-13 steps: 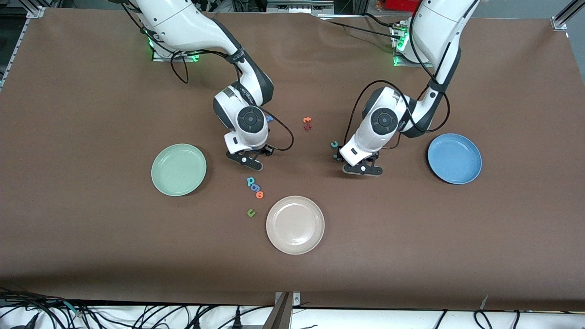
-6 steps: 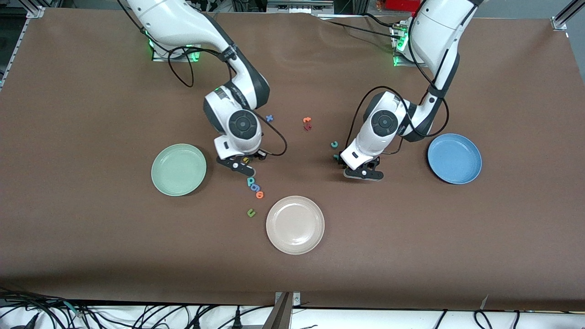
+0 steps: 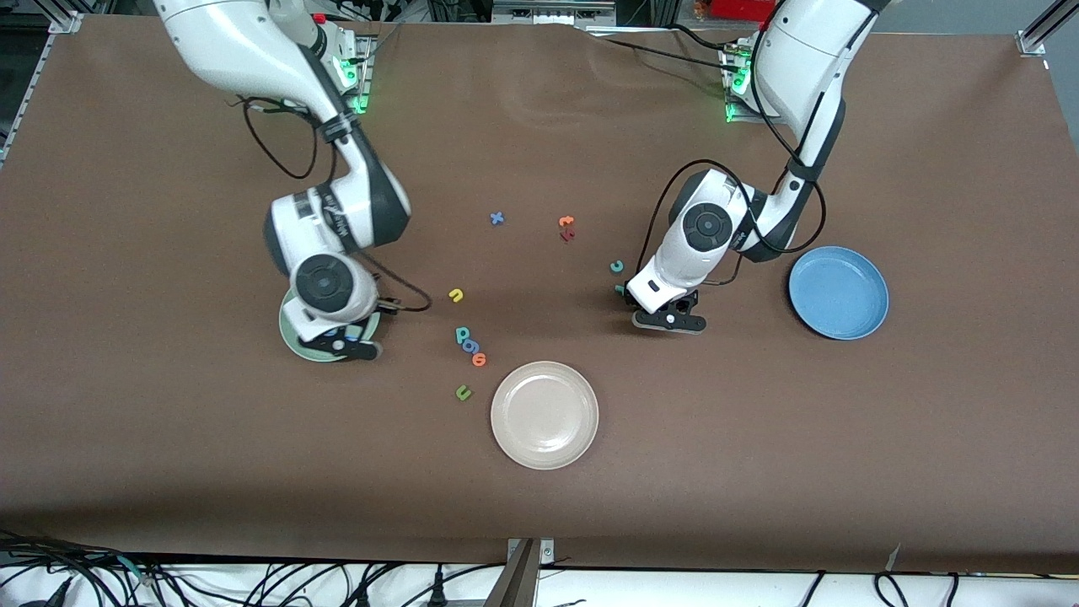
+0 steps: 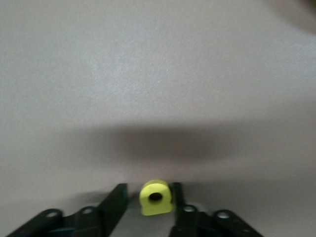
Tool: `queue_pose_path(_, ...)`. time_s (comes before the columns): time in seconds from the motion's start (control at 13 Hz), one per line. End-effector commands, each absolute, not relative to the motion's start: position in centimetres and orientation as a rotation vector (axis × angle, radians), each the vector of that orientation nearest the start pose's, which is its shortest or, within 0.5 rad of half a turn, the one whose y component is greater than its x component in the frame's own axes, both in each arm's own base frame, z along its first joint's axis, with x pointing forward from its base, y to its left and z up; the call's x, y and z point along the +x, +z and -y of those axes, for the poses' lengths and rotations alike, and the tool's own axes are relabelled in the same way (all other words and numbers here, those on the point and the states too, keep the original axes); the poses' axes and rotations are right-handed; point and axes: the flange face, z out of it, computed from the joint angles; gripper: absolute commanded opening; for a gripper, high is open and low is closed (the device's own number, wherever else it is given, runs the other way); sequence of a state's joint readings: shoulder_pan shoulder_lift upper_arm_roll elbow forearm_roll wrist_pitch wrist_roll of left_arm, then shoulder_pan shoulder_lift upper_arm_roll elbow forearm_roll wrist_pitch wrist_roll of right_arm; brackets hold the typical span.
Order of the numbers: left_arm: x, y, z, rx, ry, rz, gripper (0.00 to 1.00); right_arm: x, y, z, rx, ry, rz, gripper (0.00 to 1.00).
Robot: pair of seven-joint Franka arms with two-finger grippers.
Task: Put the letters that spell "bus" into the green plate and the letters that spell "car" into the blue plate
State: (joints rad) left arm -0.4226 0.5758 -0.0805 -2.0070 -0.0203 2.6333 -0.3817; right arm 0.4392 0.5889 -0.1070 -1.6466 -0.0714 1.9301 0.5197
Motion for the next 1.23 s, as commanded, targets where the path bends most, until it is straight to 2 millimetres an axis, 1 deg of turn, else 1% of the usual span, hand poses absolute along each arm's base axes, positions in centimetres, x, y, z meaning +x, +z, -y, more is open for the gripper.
queue_pose_path(0.0, 53.4, 15.5, 29.6, -3.191, -0.045, -0.171, 0.15, 60.6, 23.0, -20.1, -3.365, 0.425, -0.182, 0.21)
queue_pose_path(0.08, 53.4, 15.5, 29.6, -3.189, -0.046, -0.178, 0.11, 60.8, 22.0, -18.9, -3.363, 0.439, -0.196, 0.22)
queue_pose_path(0.15, 53.6, 15.8, 29.4, -3.188, -0.052, -0.173, 0.02, 61.1, 21.5, -17.8, -3.358, 0.448, -0.219, 0.45)
queue_pose_path(0.23, 54.7, 16.7, 28.6, -3.184, -0.089, -0.18, 0.0, 61.1, 21.5, -17.8, -3.358, 0.451, -0.222, 0.96)
queue_pose_path(0.31, 55.9, 18.2, 27.0, -3.169, -0.123, -0.226, 0.0, 61.1, 21.8, -18.2, -3.356, 0.451, -0.226, 1.0)
queue_pose_path(0.39, 56.5, 19.6, 25.5, -3.15, -0.113, -0.295, 0.0, 61.1, 22.4, -18.8, -3.349, 0.44, -0.225, 1.0)
queue_pose_path(0.46, 57.2, 20.9, 23.3, -3.129, -0.073, -0.341, 0.0, 61.1, 22.9, -19.3, -3.344, 0.428, -0.207, 1.0)
queue_pose_path(0.54, 57.9, 22.1, 21.2, -3.121, -0.051, -0.378, 0.0, 60.9, 23.6, -21.1, -3.329, 0.401, -0.162, 1.0)
queue_pose_path(0.62, 58.5, 23.0, 19.1, -3.113, -0.034, -0.424, 0.0, 60.9, 24.6, -23.5, -3.31, 0.356, -0.115, 1.0)
queue_pose_path(0.69, 59.0, 23.6, 16.7, -3.107, -0.017, -0.472, 0.0, 61.0, 25.5, -25.4, -3.293, 0.3, -0.074, 0.99)
queue_pose_path(0.77, 59.4, 24.0, 14.3, -3.098, 0.002, -0.524, 0.0, 61.0, 26.0, -27.2, -3.268, 0.237, -0.034, 0.96)
queue_pose_path(0.85, 59.6, 24.2, 12.0, -3.091, 0.012, -0.559, 0.0, 60.9, 26.3, -28.8, -3.24, 0.183, 0.001, 0.88)
queue_pose_path(0.93, 59.4, 24.2, 9.9, -3.085, 0.026, -0.593, 0.0, 60.7, 26.3, -30.6, -3.202, 0.132, 0.031, 0.78)
queue_pose_path(1.0, 59.1, 24.2, 8.0, -3.081, 0.05, -0.624, 0.02, 60.5, 25.8, -32.7, -3.162, 0.099, 0.062, 0.69)
queue_pose_path(1.08, 58.7, 23.9, 6.2, -3.078, 0.074, -0.65, 0.03, 60.8, 25.0, -33.8, -3.129, 0.071, 0.064, 0.69)
queue_pose_path(1.16, 58.3, 23.5, 4.5, -3.075, 0.093, -0.669, 0.03, 60.9, 23.7, -34.4, -3.1, 0.043, 0.06, 0.68)
